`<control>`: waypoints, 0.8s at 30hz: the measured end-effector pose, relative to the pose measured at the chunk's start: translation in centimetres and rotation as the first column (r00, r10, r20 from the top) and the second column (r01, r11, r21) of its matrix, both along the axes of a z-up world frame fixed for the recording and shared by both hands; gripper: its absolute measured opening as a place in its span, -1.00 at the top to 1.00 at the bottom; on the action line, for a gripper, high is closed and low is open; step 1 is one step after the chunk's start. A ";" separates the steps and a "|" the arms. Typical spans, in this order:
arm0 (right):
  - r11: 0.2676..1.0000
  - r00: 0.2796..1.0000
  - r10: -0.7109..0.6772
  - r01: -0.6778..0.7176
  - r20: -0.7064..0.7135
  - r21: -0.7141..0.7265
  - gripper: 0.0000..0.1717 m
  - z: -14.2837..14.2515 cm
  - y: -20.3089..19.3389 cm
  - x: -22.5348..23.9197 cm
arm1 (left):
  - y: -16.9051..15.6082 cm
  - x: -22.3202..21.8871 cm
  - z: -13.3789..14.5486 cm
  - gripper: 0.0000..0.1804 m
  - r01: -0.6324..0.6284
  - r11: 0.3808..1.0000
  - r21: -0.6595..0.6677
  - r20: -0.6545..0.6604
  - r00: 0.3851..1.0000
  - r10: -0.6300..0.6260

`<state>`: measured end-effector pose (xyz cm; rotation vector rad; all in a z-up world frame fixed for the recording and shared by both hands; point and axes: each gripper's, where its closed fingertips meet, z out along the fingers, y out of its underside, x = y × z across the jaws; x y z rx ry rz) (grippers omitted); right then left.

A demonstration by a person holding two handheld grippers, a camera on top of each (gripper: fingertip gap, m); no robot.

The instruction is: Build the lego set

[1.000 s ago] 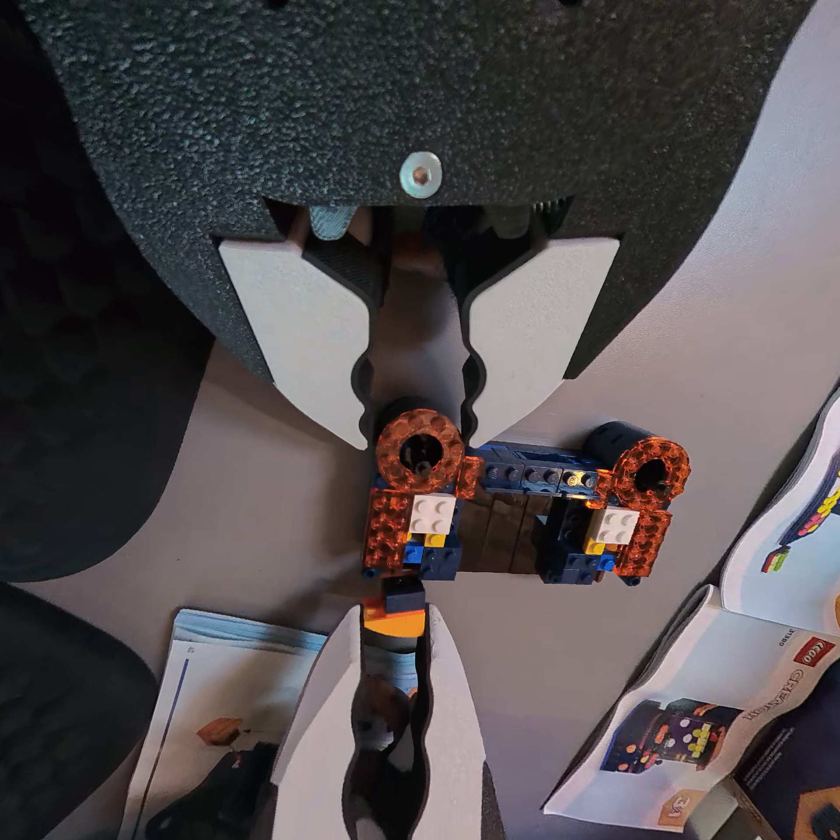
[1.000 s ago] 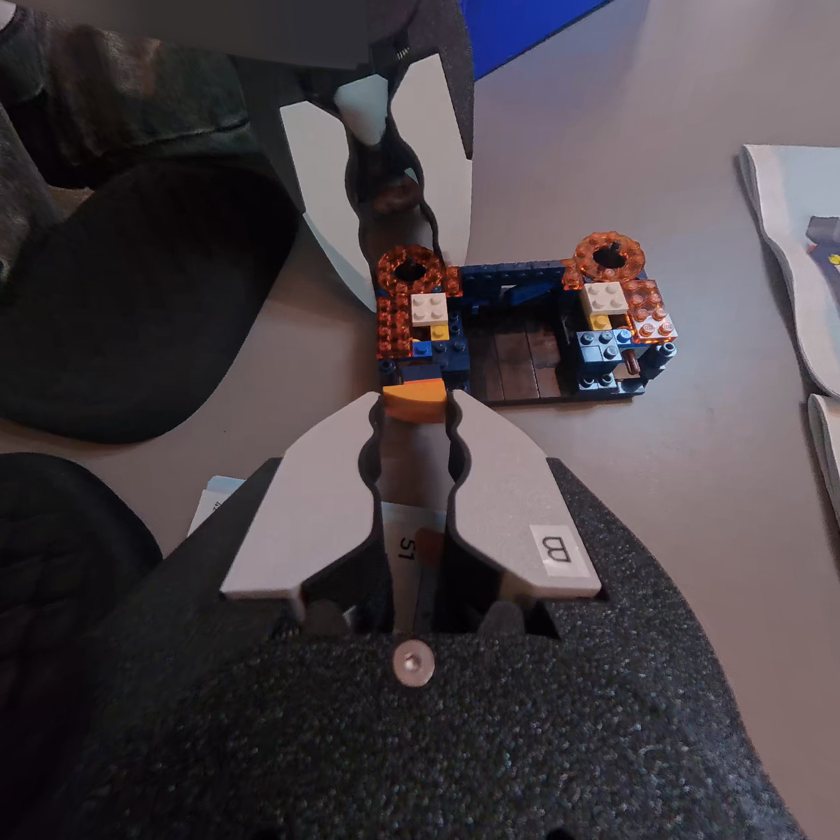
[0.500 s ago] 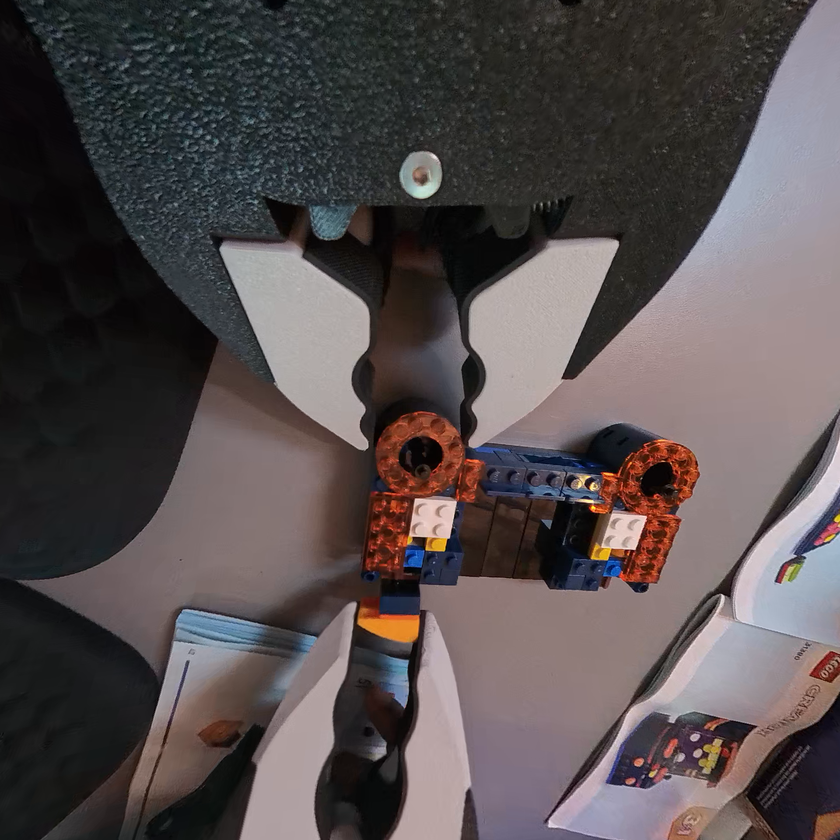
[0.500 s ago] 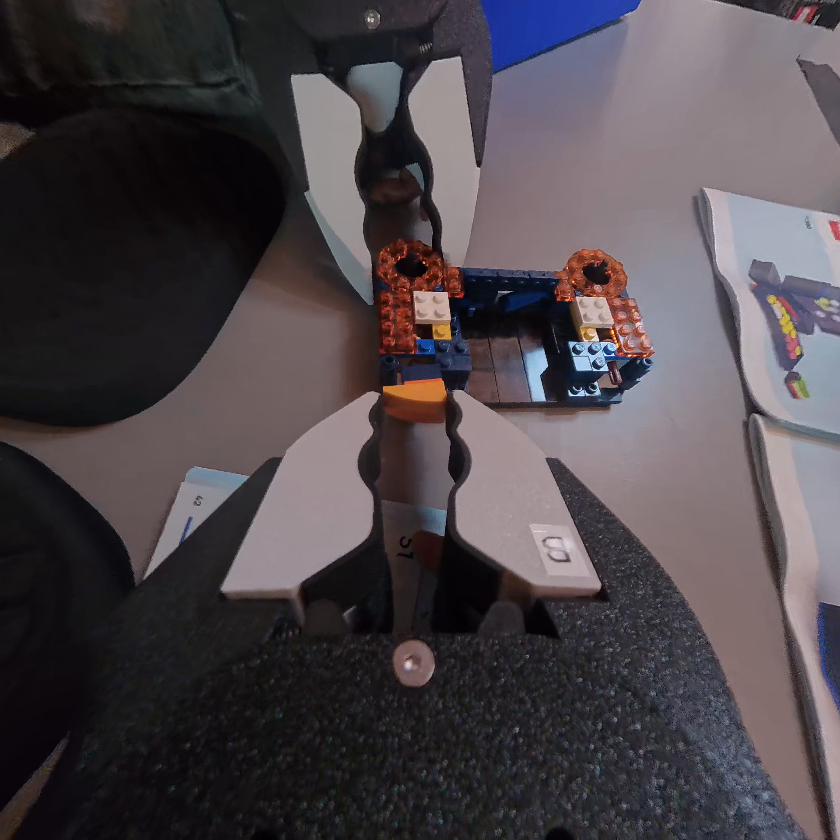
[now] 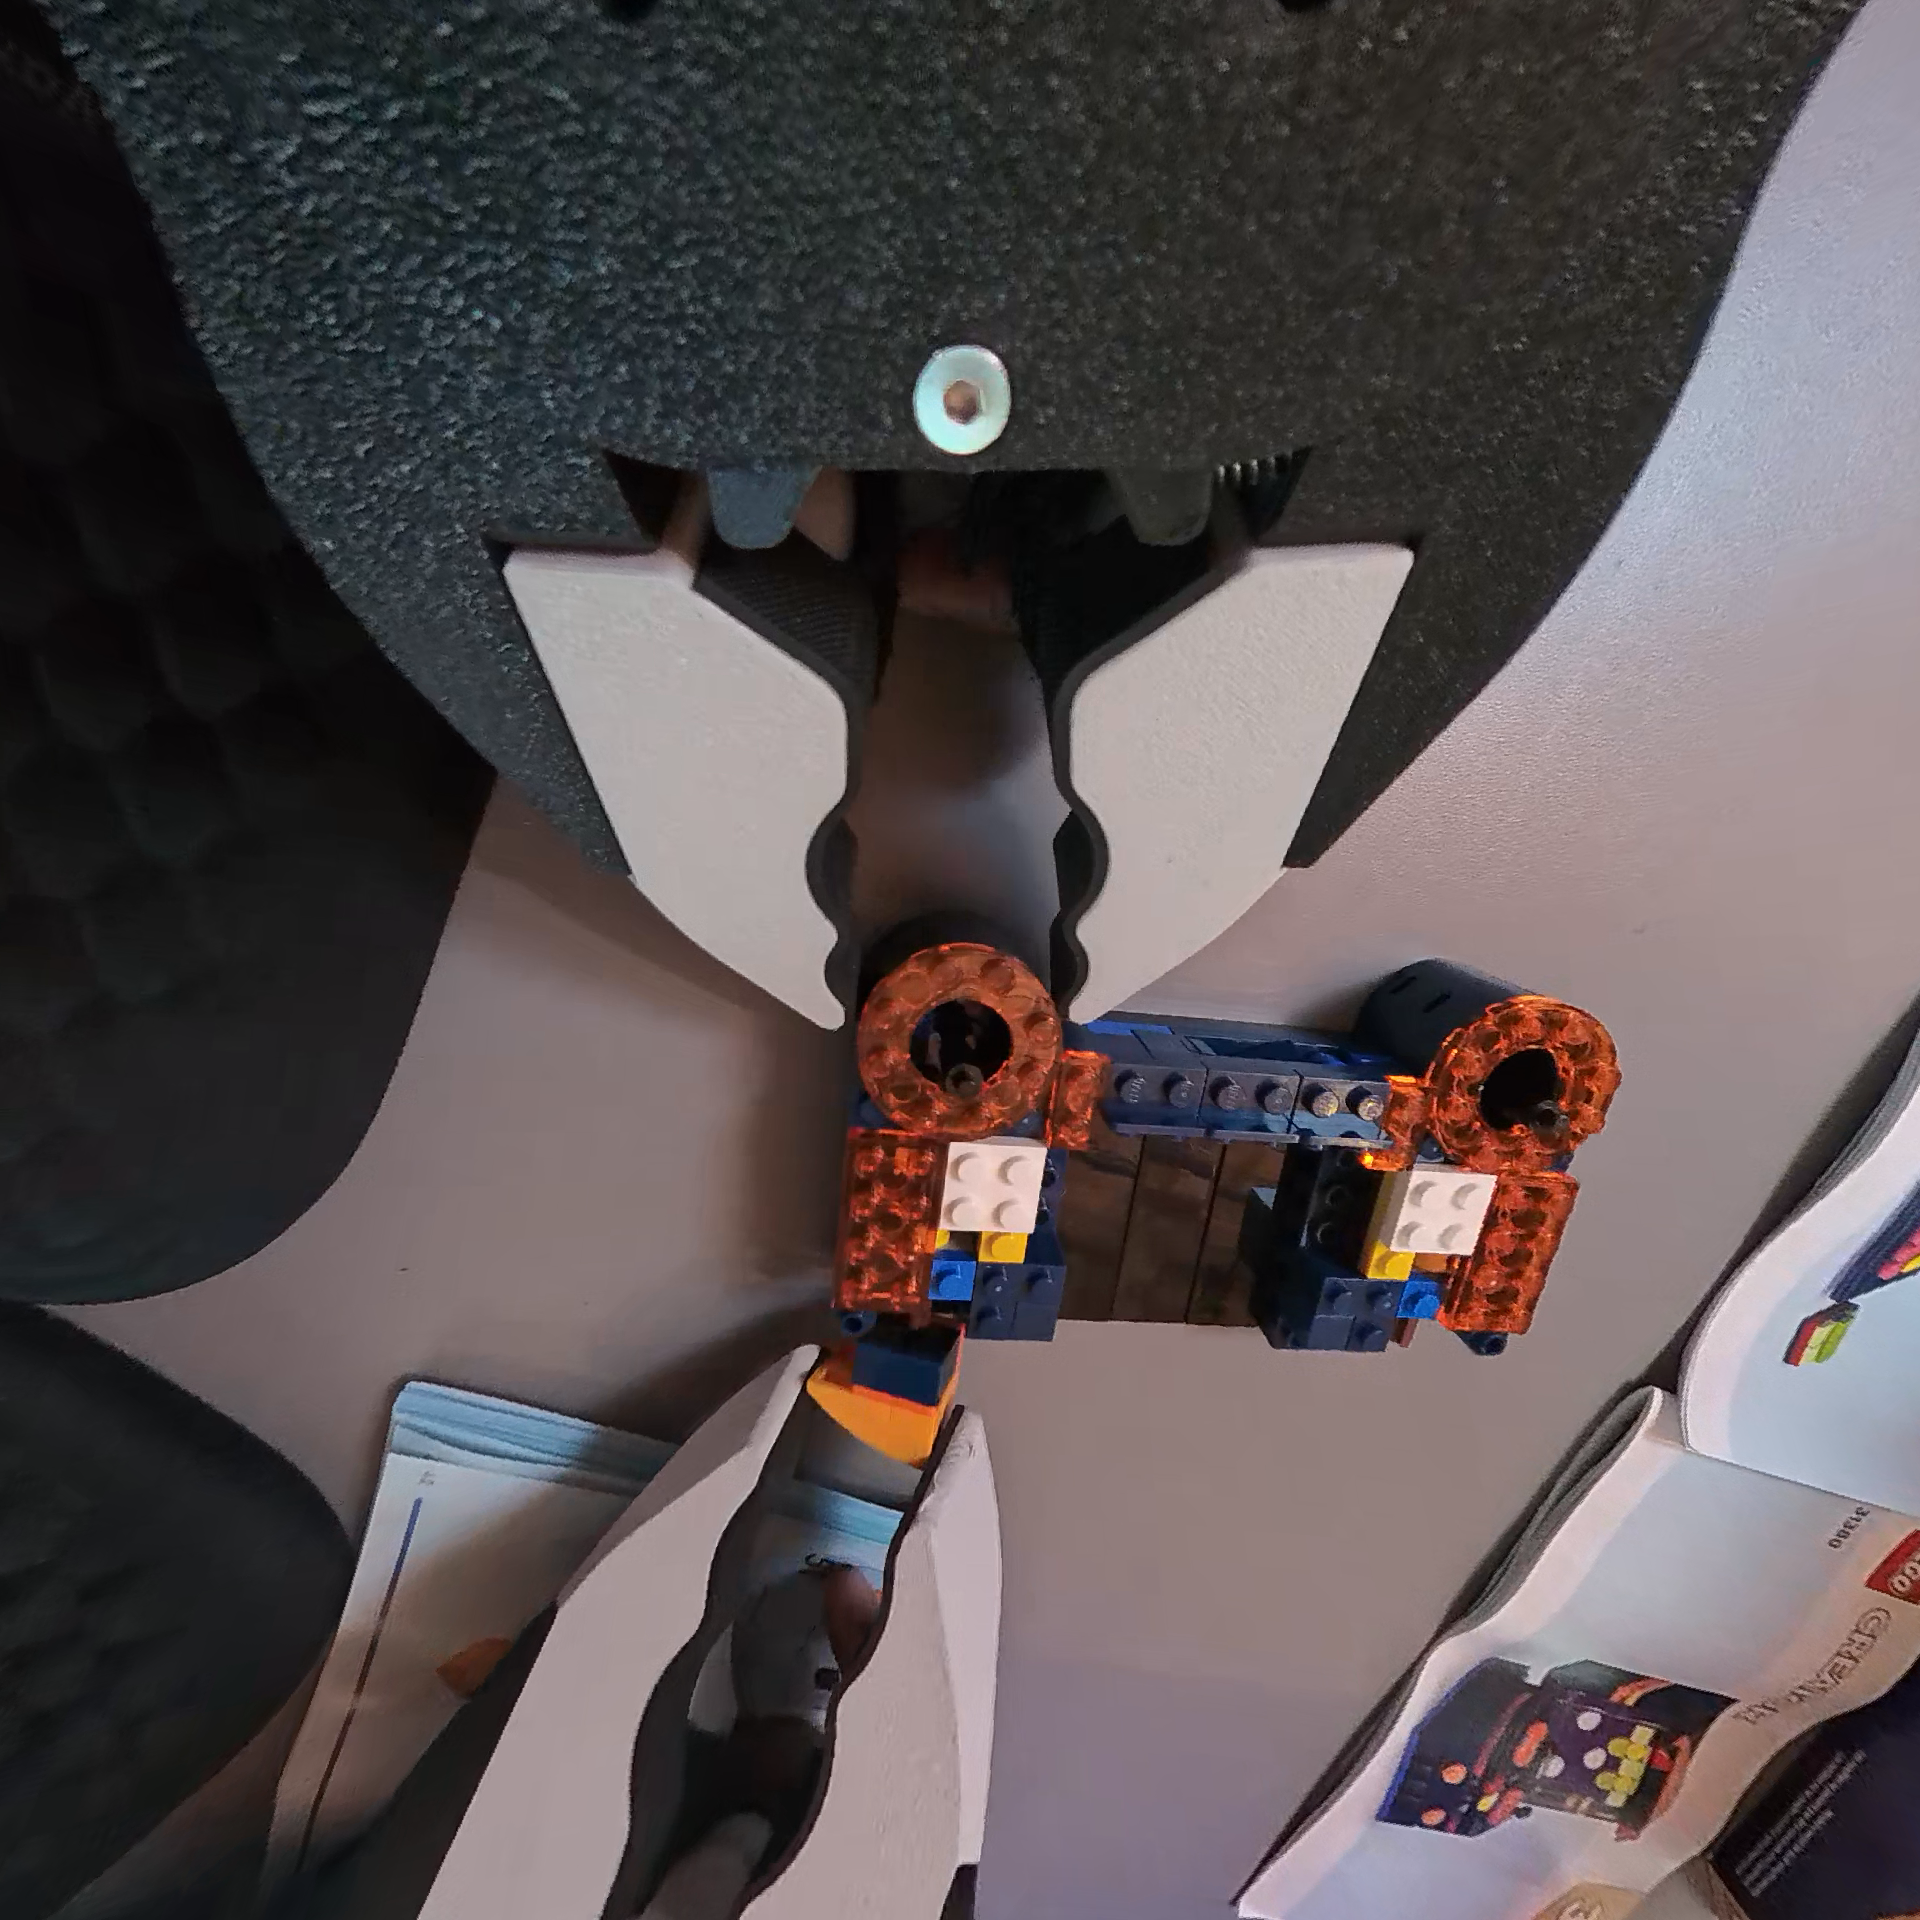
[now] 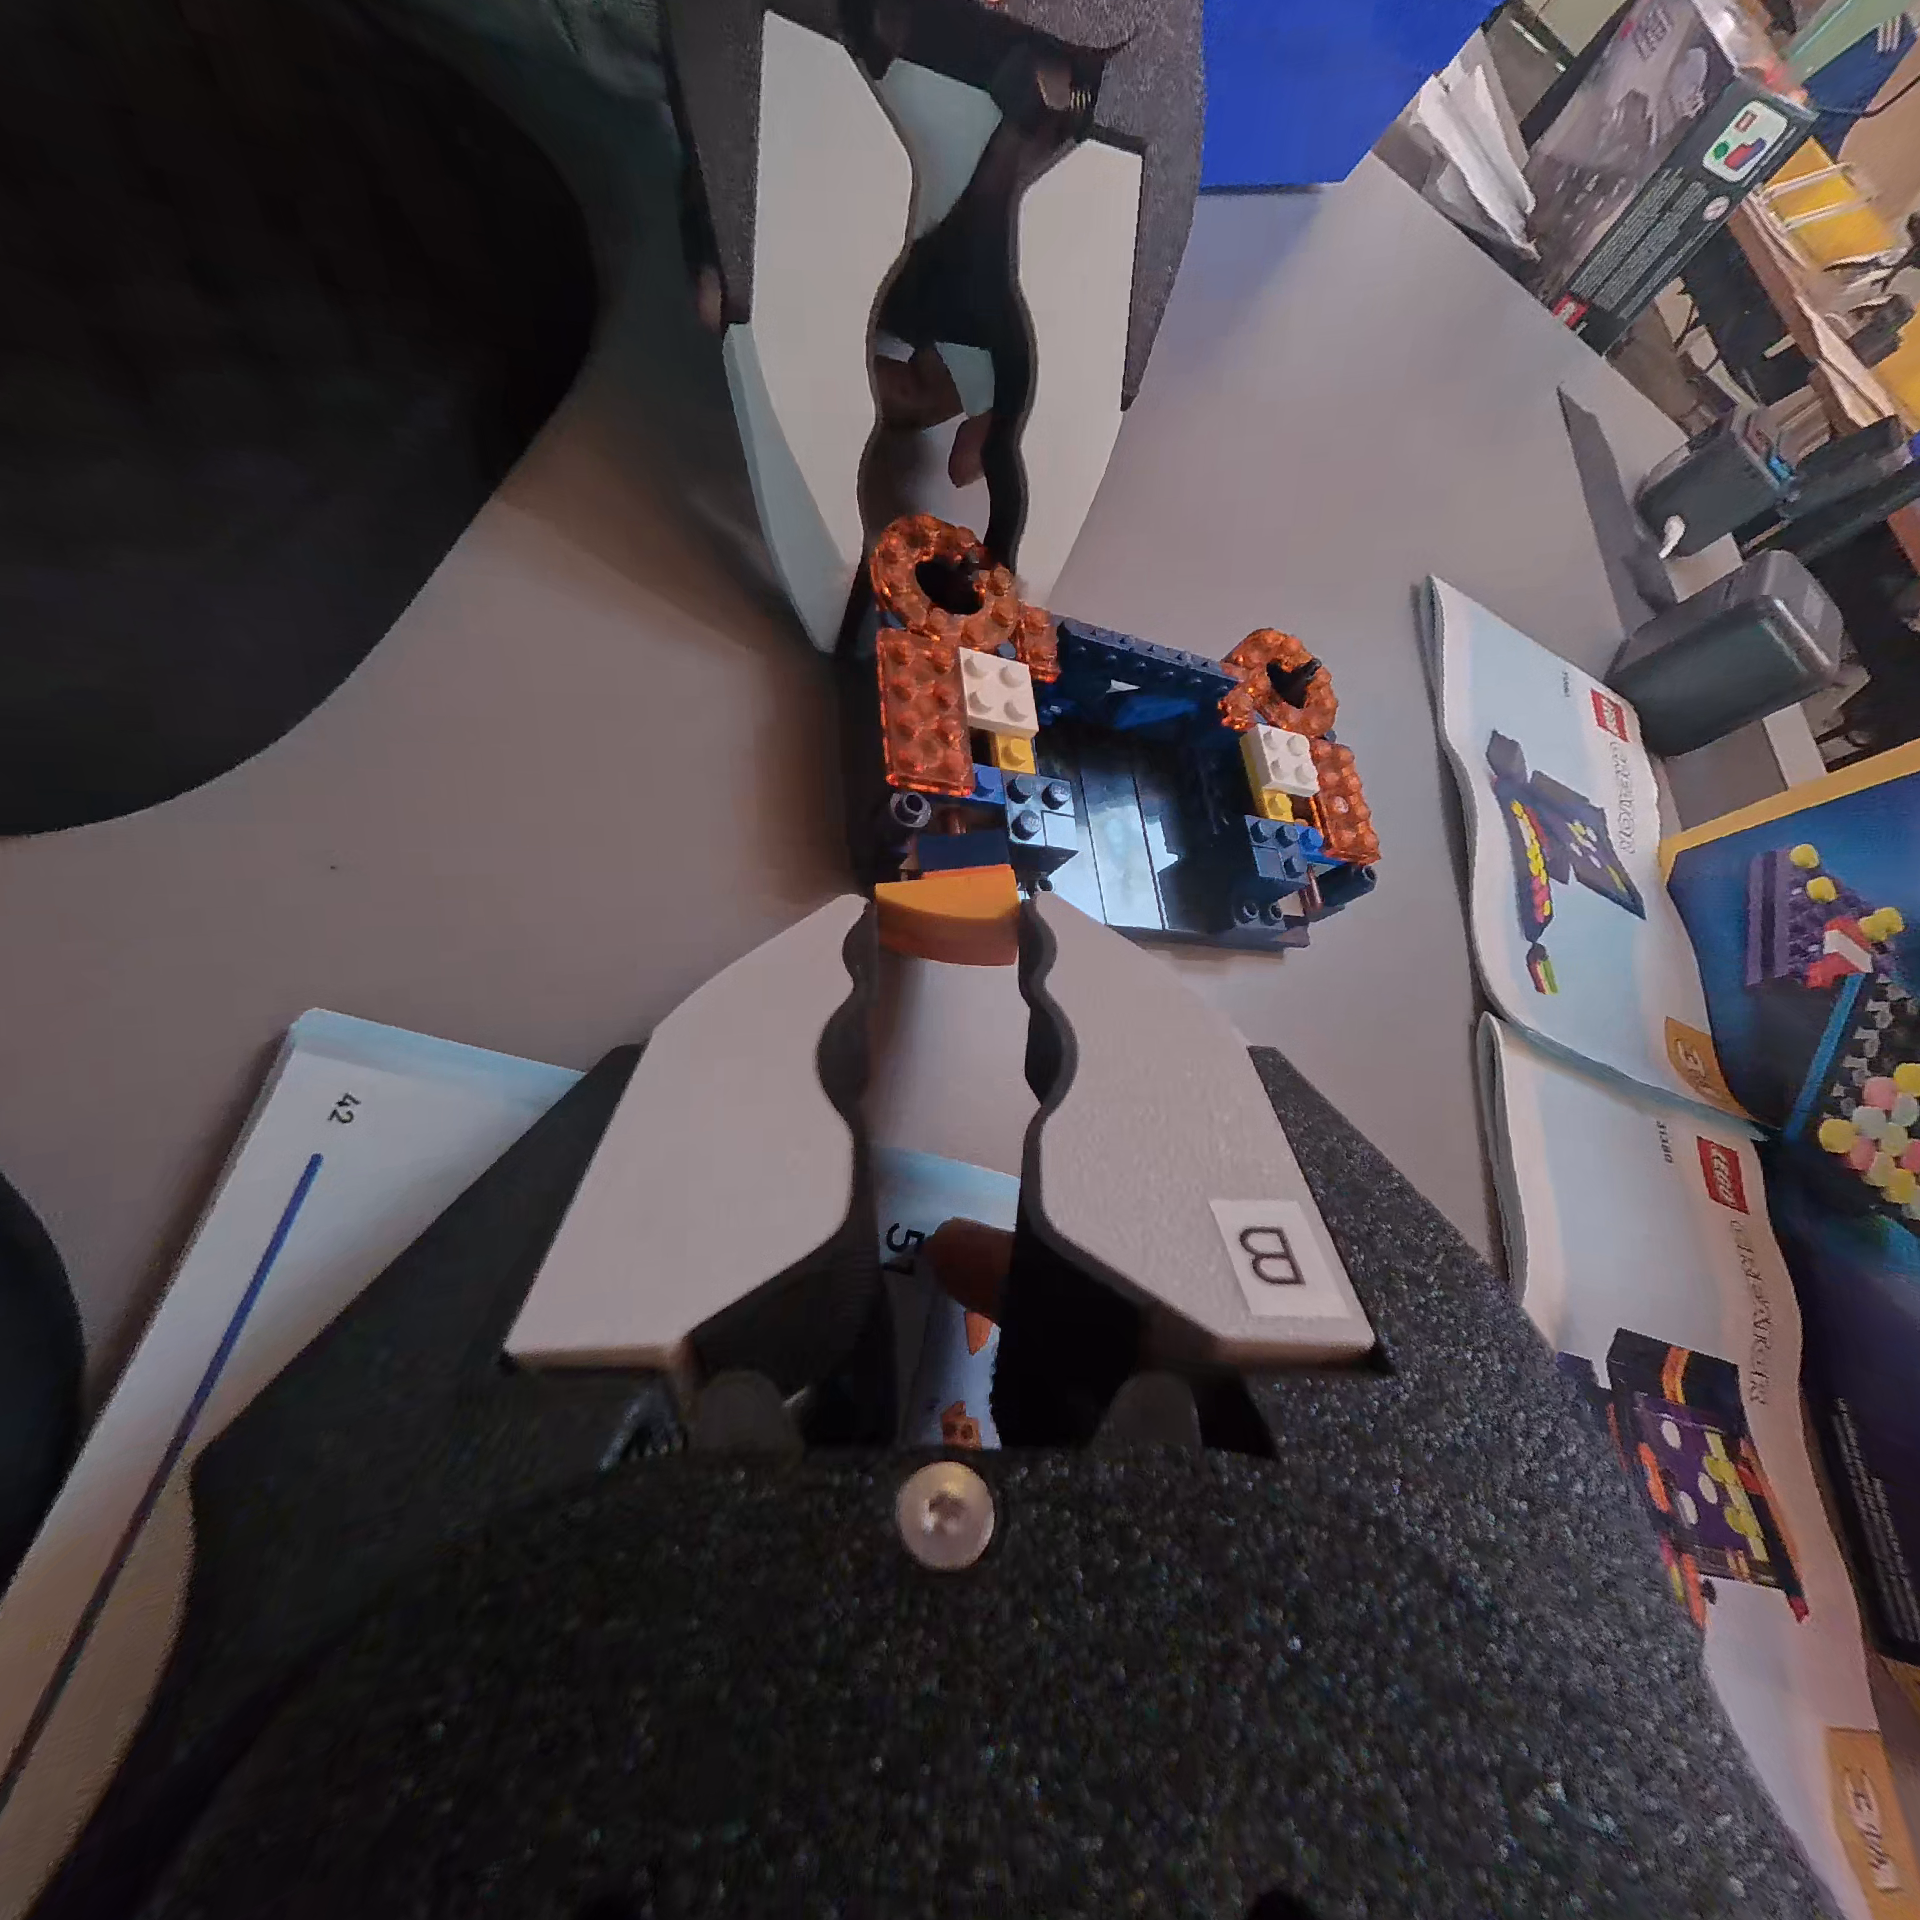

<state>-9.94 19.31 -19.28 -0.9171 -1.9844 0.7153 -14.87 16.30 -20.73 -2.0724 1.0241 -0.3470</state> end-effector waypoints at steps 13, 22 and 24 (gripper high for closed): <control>0.972 0.997 -0.016 0.034 -0.081 0.232 0.71 0.1 0.3 -0.1 | 0.0 0.0 -0.1 0.63 -0.004 1.000 -0.015 0.009 1.000 0.004; 0.986 0.997 0.001 0.011 -0.073 0.166 0.71 0.1 0.3 -0.2 | 0.0 0.0 -0.1 0.63 -0.003 1.000 -0.018 0.011 1.000 0.003; 0.980 0.997 0.008 0.007 -0.075 0.200 0.71 0.1 0.5 -0.2 | 0.0 0.0 -0.1 0.63 -0.001 1.000 -0.020 0.012 1.000 0.001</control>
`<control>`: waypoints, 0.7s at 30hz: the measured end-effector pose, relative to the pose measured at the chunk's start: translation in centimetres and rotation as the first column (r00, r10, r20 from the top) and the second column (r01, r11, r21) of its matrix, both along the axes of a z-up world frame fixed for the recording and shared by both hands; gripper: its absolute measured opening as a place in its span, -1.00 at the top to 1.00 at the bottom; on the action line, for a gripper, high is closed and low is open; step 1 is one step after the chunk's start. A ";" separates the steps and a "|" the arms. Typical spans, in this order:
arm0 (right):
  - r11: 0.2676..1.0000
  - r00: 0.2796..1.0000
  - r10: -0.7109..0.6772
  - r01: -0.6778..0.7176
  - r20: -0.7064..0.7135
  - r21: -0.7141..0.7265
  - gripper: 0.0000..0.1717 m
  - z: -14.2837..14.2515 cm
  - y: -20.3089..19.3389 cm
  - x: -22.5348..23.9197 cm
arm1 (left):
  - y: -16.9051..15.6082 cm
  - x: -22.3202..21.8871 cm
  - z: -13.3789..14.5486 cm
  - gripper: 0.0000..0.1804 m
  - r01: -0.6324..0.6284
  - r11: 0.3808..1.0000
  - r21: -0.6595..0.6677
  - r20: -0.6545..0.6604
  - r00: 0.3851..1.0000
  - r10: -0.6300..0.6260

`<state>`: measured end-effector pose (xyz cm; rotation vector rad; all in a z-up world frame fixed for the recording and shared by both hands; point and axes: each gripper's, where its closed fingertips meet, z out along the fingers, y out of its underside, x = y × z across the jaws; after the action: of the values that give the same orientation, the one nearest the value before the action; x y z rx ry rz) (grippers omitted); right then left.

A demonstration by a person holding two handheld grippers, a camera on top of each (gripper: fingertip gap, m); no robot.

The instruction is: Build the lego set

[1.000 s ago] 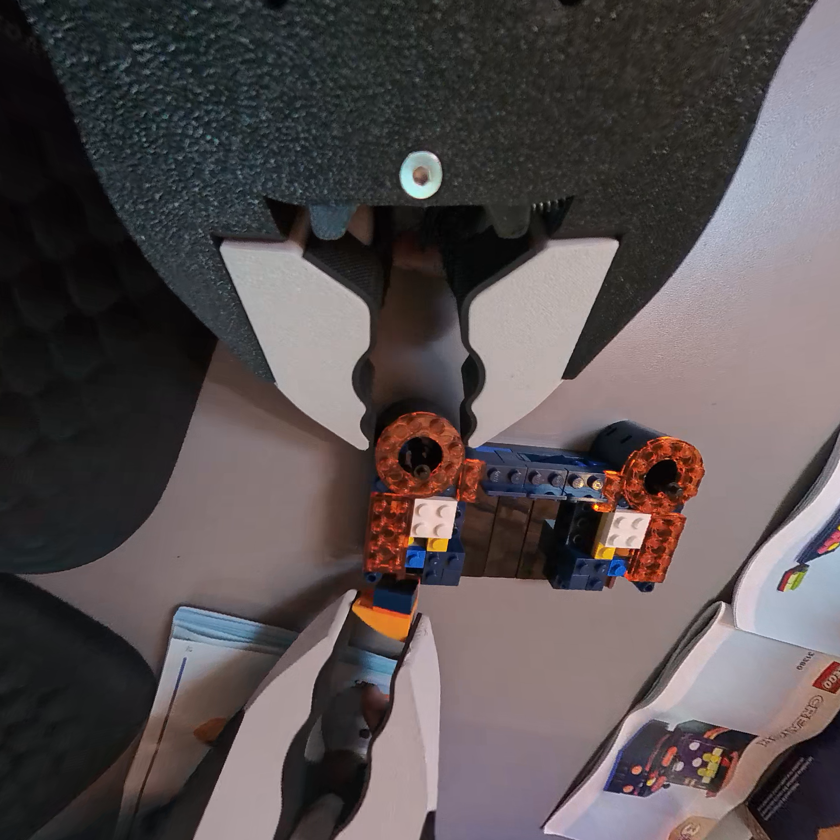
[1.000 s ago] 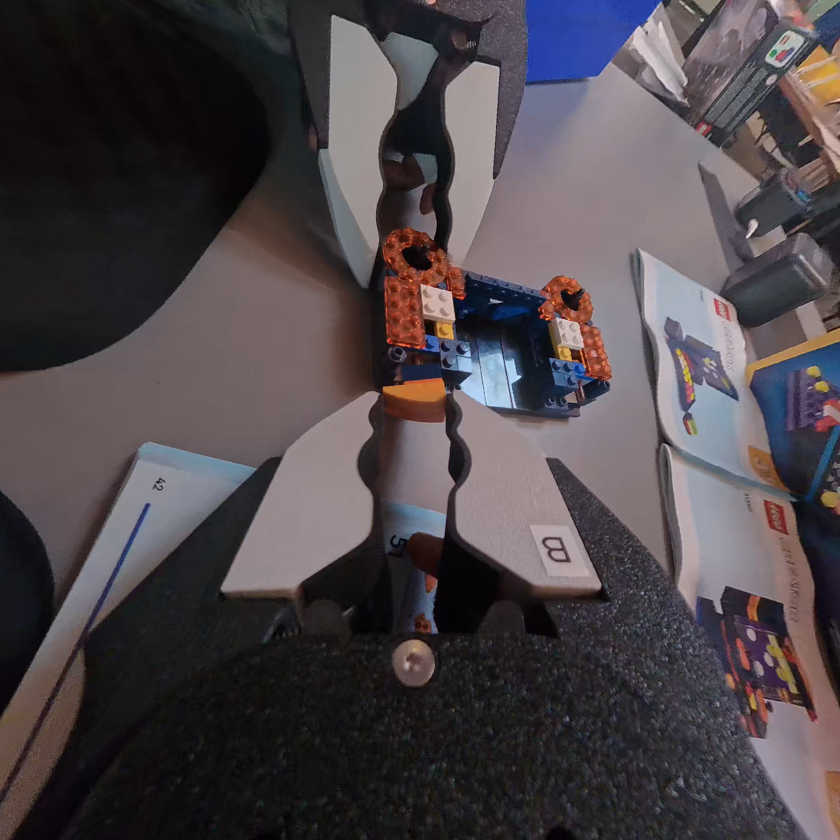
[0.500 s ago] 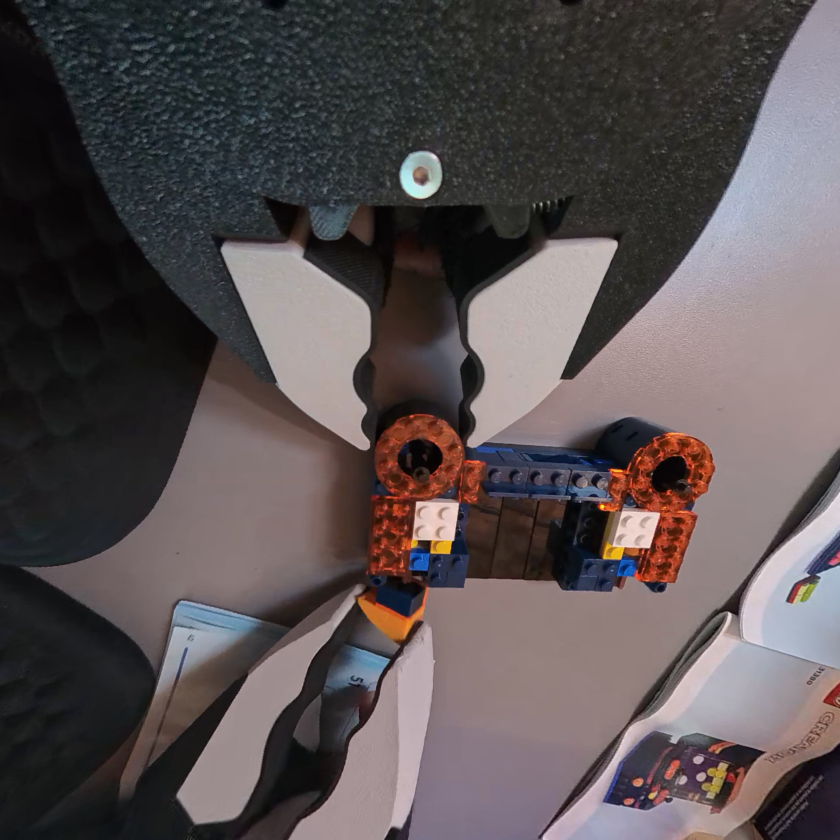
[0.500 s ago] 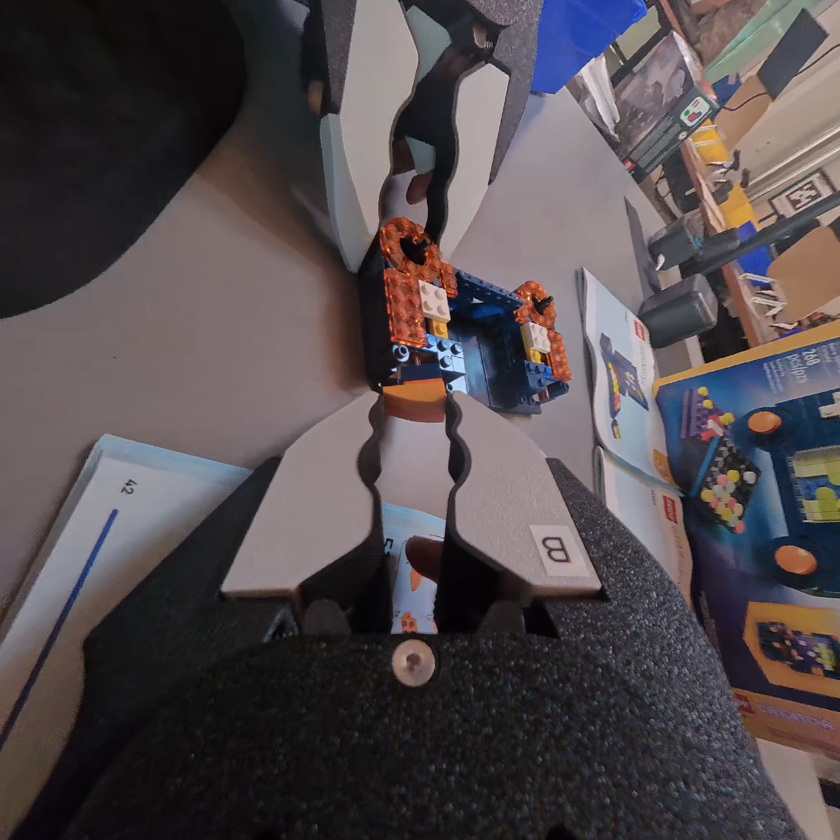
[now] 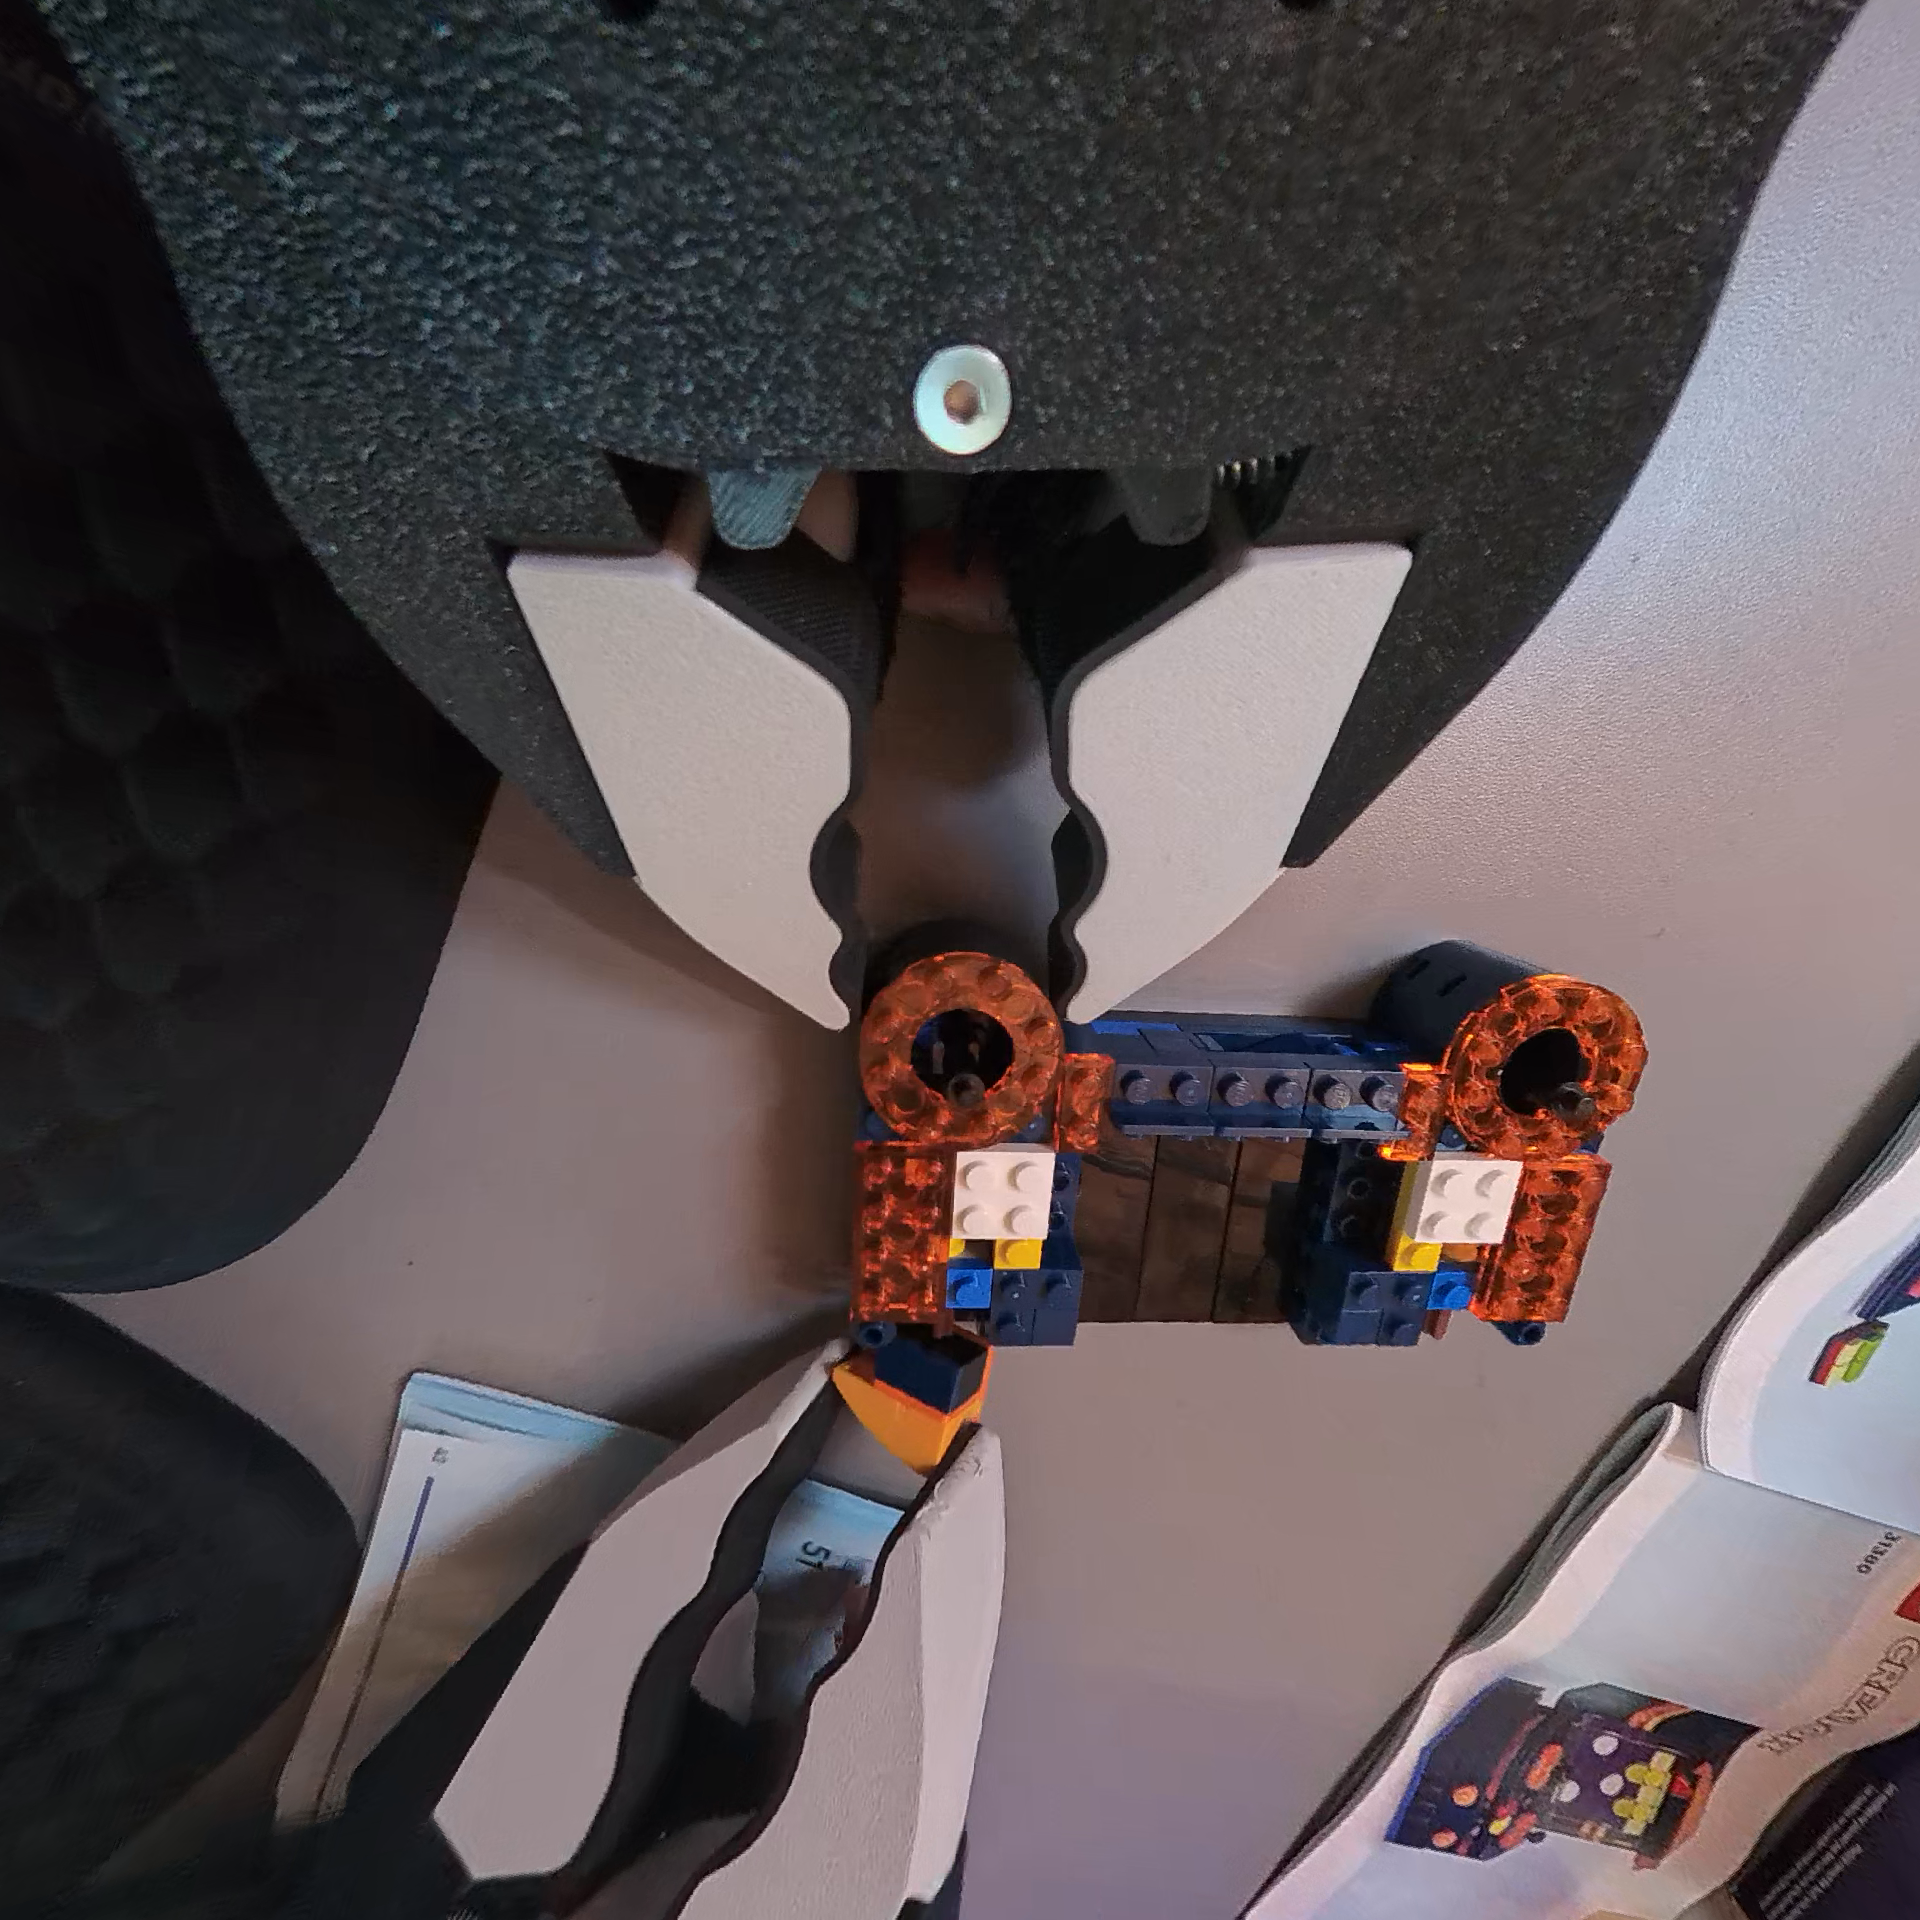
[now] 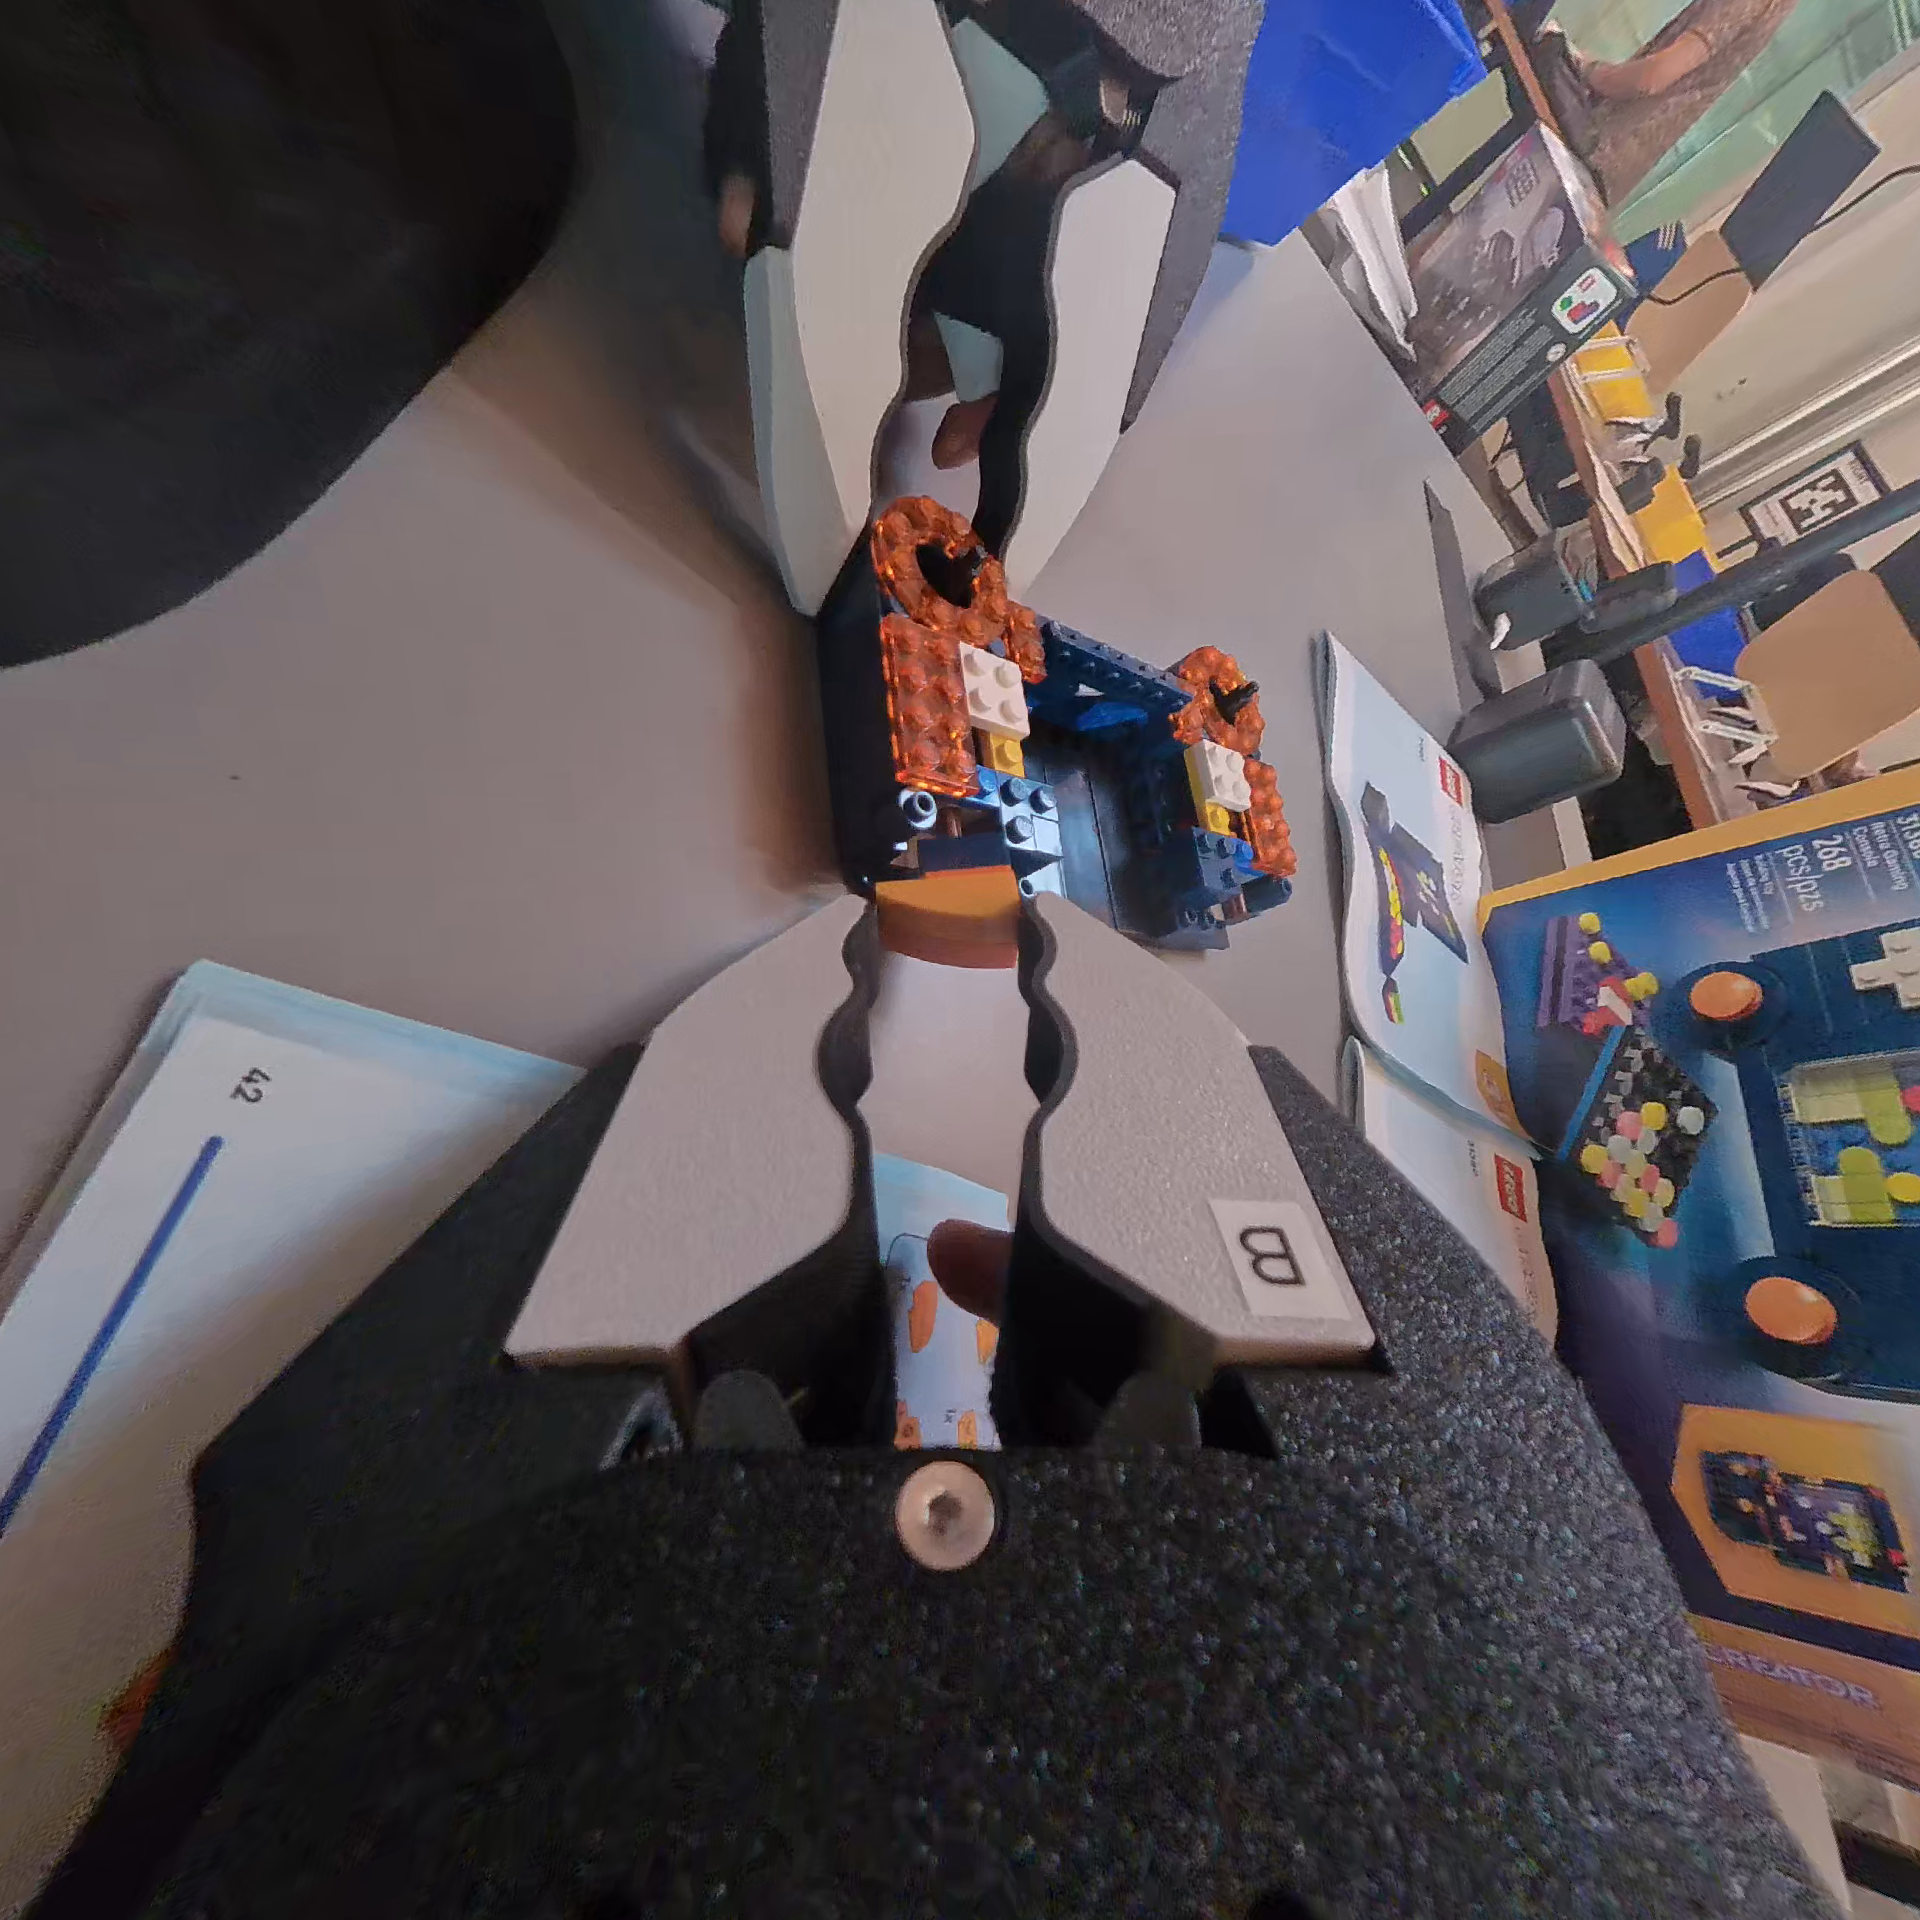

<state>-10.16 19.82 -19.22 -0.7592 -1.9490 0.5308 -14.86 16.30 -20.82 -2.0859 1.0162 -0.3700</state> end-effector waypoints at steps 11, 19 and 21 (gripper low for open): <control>0.953 1.000 -0.009 0.002 -0.022 -0.305 0.71 2.0 0.8 0.7 | -0.1 0.0 0.0 0.60 0.008 1.000 0.016 -0.009 1.000 -0.008; 0.846 0.978 -0.134 0.198 0.163 -0.494 0.71 0.7 4.0 1.2 | -0.1 0.1 0.2 0.44 0.012 1.000 0.021 -0.005 1.000 -0.012; 0.821 0.966 -0.119 0.225 0.230 -0.524 0.71 0.0 4.0 1.1 | 0.0 0.0 0.5 0.43 0.004 0.999 0.040 0.008 1.000 -0.004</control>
<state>-9.09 23.83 -19.22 -1.3805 -1.8810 0.9554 -14.88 16.30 -20.35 -2.0456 1.0150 -0.3571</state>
